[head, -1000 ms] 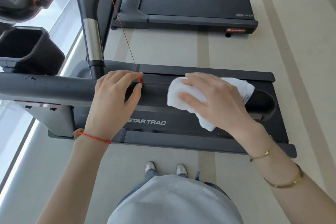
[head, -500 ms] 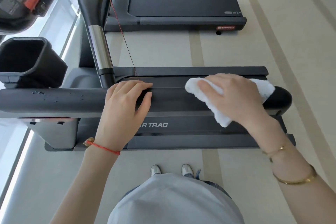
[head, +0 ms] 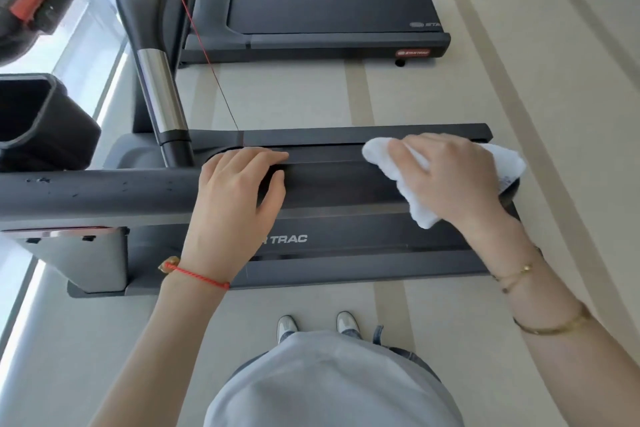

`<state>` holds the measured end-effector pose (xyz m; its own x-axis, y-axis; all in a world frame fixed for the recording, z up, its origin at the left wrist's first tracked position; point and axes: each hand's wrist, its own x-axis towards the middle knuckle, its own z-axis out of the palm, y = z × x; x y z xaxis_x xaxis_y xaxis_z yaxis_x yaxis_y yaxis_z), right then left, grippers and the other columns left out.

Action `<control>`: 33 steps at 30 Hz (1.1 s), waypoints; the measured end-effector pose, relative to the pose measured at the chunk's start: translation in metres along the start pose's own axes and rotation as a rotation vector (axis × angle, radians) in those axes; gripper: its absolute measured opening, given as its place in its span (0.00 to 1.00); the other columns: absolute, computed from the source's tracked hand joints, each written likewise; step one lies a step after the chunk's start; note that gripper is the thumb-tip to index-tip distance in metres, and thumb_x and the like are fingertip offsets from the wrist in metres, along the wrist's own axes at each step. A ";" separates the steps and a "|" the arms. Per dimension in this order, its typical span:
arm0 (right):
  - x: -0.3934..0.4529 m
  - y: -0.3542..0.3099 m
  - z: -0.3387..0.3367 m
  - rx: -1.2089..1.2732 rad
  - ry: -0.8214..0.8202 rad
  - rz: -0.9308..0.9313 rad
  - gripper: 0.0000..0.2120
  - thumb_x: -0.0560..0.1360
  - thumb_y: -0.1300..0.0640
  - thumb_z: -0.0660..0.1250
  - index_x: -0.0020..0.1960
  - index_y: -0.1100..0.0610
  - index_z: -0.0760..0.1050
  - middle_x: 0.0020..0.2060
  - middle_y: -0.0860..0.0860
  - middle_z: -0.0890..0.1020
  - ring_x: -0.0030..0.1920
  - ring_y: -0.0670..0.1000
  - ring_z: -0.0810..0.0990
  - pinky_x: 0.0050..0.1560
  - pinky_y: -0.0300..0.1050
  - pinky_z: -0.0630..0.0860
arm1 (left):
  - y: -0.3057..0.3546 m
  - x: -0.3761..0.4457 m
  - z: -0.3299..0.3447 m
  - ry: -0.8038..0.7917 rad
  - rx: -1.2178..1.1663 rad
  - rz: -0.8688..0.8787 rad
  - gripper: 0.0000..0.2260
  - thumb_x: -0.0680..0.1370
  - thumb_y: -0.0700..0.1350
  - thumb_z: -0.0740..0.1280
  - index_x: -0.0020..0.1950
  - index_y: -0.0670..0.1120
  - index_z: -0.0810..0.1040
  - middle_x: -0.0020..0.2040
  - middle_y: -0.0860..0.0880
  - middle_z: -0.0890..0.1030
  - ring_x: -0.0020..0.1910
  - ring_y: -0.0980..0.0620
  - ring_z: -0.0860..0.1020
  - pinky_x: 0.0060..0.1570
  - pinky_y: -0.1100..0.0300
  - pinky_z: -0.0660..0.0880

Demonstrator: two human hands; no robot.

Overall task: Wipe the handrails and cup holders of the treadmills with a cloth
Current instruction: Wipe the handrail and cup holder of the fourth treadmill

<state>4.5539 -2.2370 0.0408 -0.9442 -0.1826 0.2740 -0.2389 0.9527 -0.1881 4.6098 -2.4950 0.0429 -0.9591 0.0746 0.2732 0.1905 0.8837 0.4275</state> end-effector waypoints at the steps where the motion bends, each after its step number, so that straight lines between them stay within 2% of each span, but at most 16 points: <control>1: 0.002 -0.001 0.001 -0.024 0.005 -0.001 0.20 0.76 0.42 0.47 0.34 0.52 0.68 0.30 0.48 0.74 0.35 0.56 0.75 0.32 0.46 0.62 | 0.007 0.002 0.003 0.002 -0.003 0.007 0.10 0.81 0.42 0.64 0.60 0.46 0.80 0.57 0.51 0.81 0.57 0.47 0.77 0.68 0.50 0.66; 3: -0.003 -0.012 0.006 -0.007 0.048 -0.080 0.20 0.79 0.43 0.51 0.37 0.52 0.74 0.33 0.48 0.78 0.37 0.54 0.77 0.35 0.47 0.66 | 0.022 0.004 0.011 0.003 -0.010 0.015 0.10 0.80 0.42 0.64 0.60 0.45 0.80 0.56 0.50 0.82 0.55 0.46 0.78 0.67 0.49 0.67; 5: -0.016 -0.019 0.012 0.091 0.148 -0.192 0.17 0.81 0.46 0.57 0.47 0.54 0.81 0.42 0.49 0.83 0.45 0.54 0.80 0.46 0.47 0.73 | 0.036 0.008 0.018 0.001 -0.015 0.016 0.11 0.81 0.42 0.64 0.61 0.45 0.80 0.55 0.50 0.82 0.55 0.46 0.78 0.66 0.49 0.67; 7: -0.027 -0.005 0.016 0.153 0.239 -0.257 0.15 0.81 0.48 0.61 0.55 0.57 0.82 0.50 0.51 0.84 0.54 0.54 0.80 0.58 0.48 0.74 | 0.049 0.012 0.026 -0.002 -0.030 0.017 0.11 0.81 0.42 0.63 0.62 0.45 0.80 0.55 0.50 0.82 0.54 0.46 0.78 0.66 0.50 0.66; 9: -0.035 0.018 0.013 0.143 0.287 -0.247 0.16 0.81 0.48 0.62 0.57 0.57 0.81 0.54 0.51 0.83 0.58 0.55 0.79 0.63 0.49 0.72 | 0.063 0.015 0.033 -0.013 -0.039 0.028 0.11 0.81 0.42 0.63 0.61 0.45 0.80 0.55 0.50 0.82 0.54 0.46 0.77 0.65 0.50 0.66; 11: -0.039 0.046 0.007 0.161 0.301 -0.176 0.15 0.81 0.48 0.60 0.54 0.57 0.81 0.51 0.51 0.83 0.56 0.55 0.79 0.61 0.48 0.72 | 0.076 0.017 0.040 -0.022 -0.029 0.036 0.11 0.81 0.43 0.63 0.61 0.46 0.80 0.55 0.50 0.82 0.54 0.46 0.77 0.65 0.50 0.66; 13: -0.036 0.070 -0.003 0.258 0.265 -0.037 0.14 0.80 0.48 0.60 0.44 0.53 0.79 0.41 0.48 0.82 0.46 0.53 0.79 0.50 0.44 0.72 | 0.087 0.019 0.047 -0.022 -0.014 0.034 0.11 0.81 0.43 0.63 0.61 0.46 0.80 0.55 0.50 0.82 0.54 0.46 0.77 0.65 0.50 0.66; 16: -0.020 0.094 -0.012 0.572 0.050 0.252 0.16 0.77 0.41 0.60 0.33 0.45 0.73 0.28 0.44 0.76 0.35 0.49 0.75 0.37 0.45 0.69 | 0.101 0.021 0.057 -0.018 0.008 0.025 0.10 0.82 0.44 0.62 0.60 0.46 0.80 0.55 0.51 0.82 0.54 0.47 0.78 0.65 0.50 0.64; 19: -0.026 0.097 -0.008 0.575 0.065 0.213 0.13 0.78 0.42 0.60 0.37 0.44 0.75 0.33 0.42 0.78 0.38 0.46 0.76 0.40 0.45 0.72 | 0.112 0.022 0.066 -0.006 0.021 0.022 0.10 0.82 0.45 0.62 0.59 0.46 0.81 0.54 0.51 0.82 0.53 0.47 0.78 0.64 0.51 0.65; 22: -0.053 0.093 0.005 0.507 0.274 0.028 0.12 0.79 0.49 0.62 0.54 0.54 0.79 0.53 0.46 0.80 0.56 0.47 0.76 0.59 0.42 0.71 | 0.117 0.022 0.072 0.013 0.032 0.006 0.11 0.83 0.45 0.60 0.58 0.47 0.81 0.53 0.51 0.83 0.51 0.48 0.79 0.64 0.51 0.65; 24: -0.060 0.099 0.010 0.514 0.286 -0.064 0.13 0.79 0.51 0.64 0.59 0.57 0.78 0.59 0.47 0.79 0.62 0.49 0.74 0.64 0.42 0.68 | 0.117 0.022 0.075 0.025 0.035 0.003 0.12 0.83 0.45 0.59 0.58 0.47 0.81 0.52 0.52 0.83 0.51 0.48 0.79 0.64 0.52 0.64; 27: -0.037 0.115 0.001 0.729 0.078 0.094 0.14 0.77 0.42 0.62 0.49 0.51 0.80 0.45 0.45 0.81 0.48 0.45 0.78 0.48 0.42 0.73 | 0.116 0.022 0.075 0.031 0.031 0.008 0.11 0.82 0.45 0.59 0.58 0.47 0.81 0.52 0.52 0.83 0.50 0.48 0.79 0.63 0.51 0.66; 29: -0.021 0.126 -0.006 0.947 -0.102 0.214 0.12 0.76 0.42 0.63 0.41 0.47 0.79 0.33 0.45 0.78 0.36 0.45 0.76 0.39 0.44 0.71 | 0.117 0.022 0.075 0.031 0.027 0.007 0.11 0.82 0.44 0.60 0.58 0.47 0.81 0.52 0.53 0.83 0.50 0.48 0.79 0.63 0.50 0.66; 30: -0.021 0.129 -0.005 0.978 -0.117 0.235 0.12 0.77 0.43 0.63 0.38 0.45 0.78 0.31 0.43 0.77 0.34 0.45 0.75 0.38 0.44 0.69 | 0.117 0.022 0.075 0.028 0.026 0.008 0.11 0.83 0.44 0.60 0.58 0.47 0.81 0.52 0.53 0.83 0.51 0.48 0.79 0.64 0.50 0.66; 31: -0.026 0.129 -0.004 0.987 -0.095 0.248 0.11 0.77 0.44 0.62 0.39 0.44 0.77 0.32 0.42 0.77 0.34 0.44 0.75 0.38 0.43 0.69 | 0.118 0.022 0.075 0.027 0.026 0.008 0.11 0.83 0.44 0.61 0.58 0.47 0.81 0.53 0.53 0.83 0.51 0.48 0.79 0.64 0.50 0.66; 33: -0.046 0.126 0.006 0.993 0.029 0.269 0.08 0.78 0.43 0.61 0.50 0.44 0.77 0.42 0.40 0.80 0.44 0.43 0.79 0.44 0.42 0.72 | 0.118 0.023 0.074 0.032 0.026 0.003 0.10 0.82 0.44 0.61 0.58 0.47 0.81 0.53 0.53 0.83 0.51 0.49 0.79 0.64 0.49 0.67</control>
<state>4.5658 -2.1097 -0.0011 -0.9915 0.0259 0.1276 -0.1121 0.3284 -0.9378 4.5951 -2.3548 0.0357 -0.9511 0.0631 0.3022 0.1878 0.8952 0.4041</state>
